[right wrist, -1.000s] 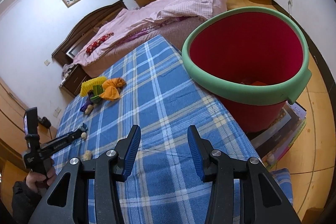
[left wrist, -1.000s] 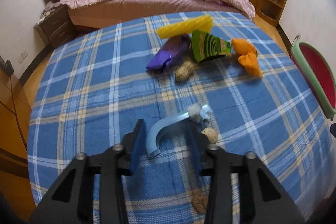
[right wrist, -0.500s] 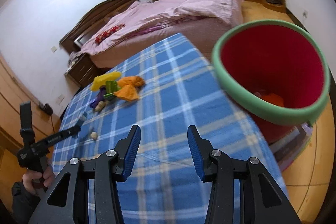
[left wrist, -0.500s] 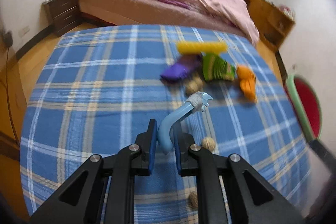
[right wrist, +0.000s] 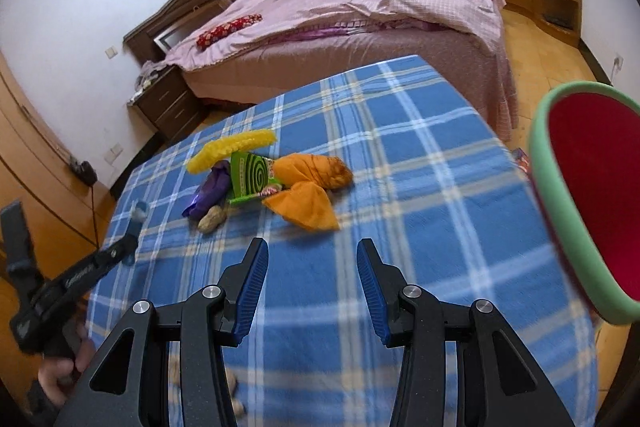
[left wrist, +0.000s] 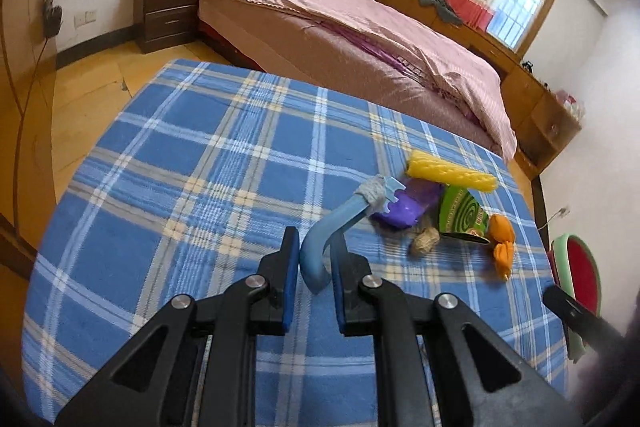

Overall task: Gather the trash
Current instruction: 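Grasp the orange knotted cloth with the right gripper while the left gripper holds the hook, then carry the hook and orange cloth over the red bin and open both grippers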

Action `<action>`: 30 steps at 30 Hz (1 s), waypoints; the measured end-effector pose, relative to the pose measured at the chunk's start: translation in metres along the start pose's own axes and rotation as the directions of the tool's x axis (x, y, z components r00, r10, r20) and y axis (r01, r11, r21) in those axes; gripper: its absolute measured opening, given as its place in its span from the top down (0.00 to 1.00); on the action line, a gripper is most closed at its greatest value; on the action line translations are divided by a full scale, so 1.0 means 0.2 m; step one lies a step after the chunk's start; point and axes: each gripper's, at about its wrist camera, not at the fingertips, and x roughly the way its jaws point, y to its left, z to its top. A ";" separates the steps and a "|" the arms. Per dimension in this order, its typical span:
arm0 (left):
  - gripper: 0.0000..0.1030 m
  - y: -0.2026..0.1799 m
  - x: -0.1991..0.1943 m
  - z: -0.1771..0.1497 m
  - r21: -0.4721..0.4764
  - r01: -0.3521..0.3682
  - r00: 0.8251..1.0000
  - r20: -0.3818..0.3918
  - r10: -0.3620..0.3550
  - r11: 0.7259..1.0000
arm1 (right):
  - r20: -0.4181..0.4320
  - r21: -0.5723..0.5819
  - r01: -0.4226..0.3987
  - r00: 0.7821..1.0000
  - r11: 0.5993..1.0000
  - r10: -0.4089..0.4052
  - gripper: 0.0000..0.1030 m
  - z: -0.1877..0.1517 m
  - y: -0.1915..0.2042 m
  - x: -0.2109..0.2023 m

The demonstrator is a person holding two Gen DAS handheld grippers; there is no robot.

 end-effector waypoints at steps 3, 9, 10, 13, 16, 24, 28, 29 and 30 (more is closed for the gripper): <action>0.86 0.01 0.00 -0.02 -0.009 0.026 1.000 -0.014 -0.026 1.000 | -0.017 -0.001 0.021 1.000 1.000 -0.021 0.54 0.02 0.02 0.09; 0.86 0.04 -0.01 -0.03 -0.037 0.068 0.997 -0.020 -0.069 0.997 | -0.021 0.018 0.058 0.998 0.998 -0.057 0.54 0.06 0.04 0.21; 0.86 0.05 -0.01 -0.03 -0.043 0.071 0.997 -0.024 -0.072 0.997 | -0.016 0.018 0.061 0.998 0.998 -0.061 0.54 0.06 0.04 0.21; 0.86 0.06 0.01 -0.04 -0.058 0.083 0.995 -0.043 -0.086 0.995 | -0.007 0.013 0.077 0.997 0.997 -0.076 0.54 0.08 0.05 0.24; 0.86 0.07 0.01 -0.05 -0.067 0.081 0.996 -0.041 -0.084 0.994 | -0.011 0.004 0.081 0.997 0.997 -0.081 0.63 0.08 0.05 0.27; 0.86 0.06 -0.01 -0.05 -0.051 0.085 0.996 -0.006 -0.085 0.995 | -0.011 -0.003 0.065 0.998 0.998 -0.065 0.91 0.03 0.04 0.19; 0.86 0.06 -0.01 -0.05 -0.053 0.081 0.997 -0.005 -0.082 0.995 | 0.013 0.002 0.036 0.999 0.999 -0.036 0.91 -0.03 0.03 0.05; 0.86 0.06 -0.02 -0.06 -0.054 0.080 0.997 -0.004 -0.080 0.995 | 0.019 0.005 0.033 0.999 0.999 -0.033 0.91 -0.05 0.03 0.02; 0.86 0.06 -0.02 -0.06 -0.055 0.078 0.997 -0.004 -0.078 0.995 | 0.025 0.008 0.030 0.999 1.000 -0.031 0.91 -0.07 0.02 -0.02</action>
